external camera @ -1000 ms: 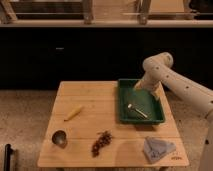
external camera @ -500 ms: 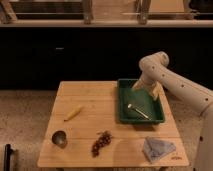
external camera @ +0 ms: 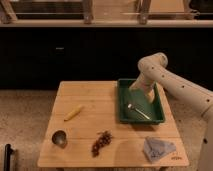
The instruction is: Place fork in table surface
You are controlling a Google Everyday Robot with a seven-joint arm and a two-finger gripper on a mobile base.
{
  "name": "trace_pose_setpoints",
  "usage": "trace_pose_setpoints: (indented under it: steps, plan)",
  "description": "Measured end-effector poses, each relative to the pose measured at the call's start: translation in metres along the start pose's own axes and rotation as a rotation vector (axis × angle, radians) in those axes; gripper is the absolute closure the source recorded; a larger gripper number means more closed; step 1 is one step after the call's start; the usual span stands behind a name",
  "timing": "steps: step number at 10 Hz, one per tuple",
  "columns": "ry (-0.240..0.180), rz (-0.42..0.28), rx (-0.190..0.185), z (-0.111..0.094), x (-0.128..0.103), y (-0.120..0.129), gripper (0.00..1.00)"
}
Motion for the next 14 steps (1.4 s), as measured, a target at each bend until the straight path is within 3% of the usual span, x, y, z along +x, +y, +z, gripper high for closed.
trace_pose_setpoints:
  steps: [3,8,14]
  plan:
    - [-0.038,0.148,0.041,0.005,-0.017,-0.004,0.2]
    - [-0.118,0.433,0.034,0.035,-0.034,0.001,0.2]
    - [-0.146,0.787,0.074,0.047,-0.038,0.007,0.2]
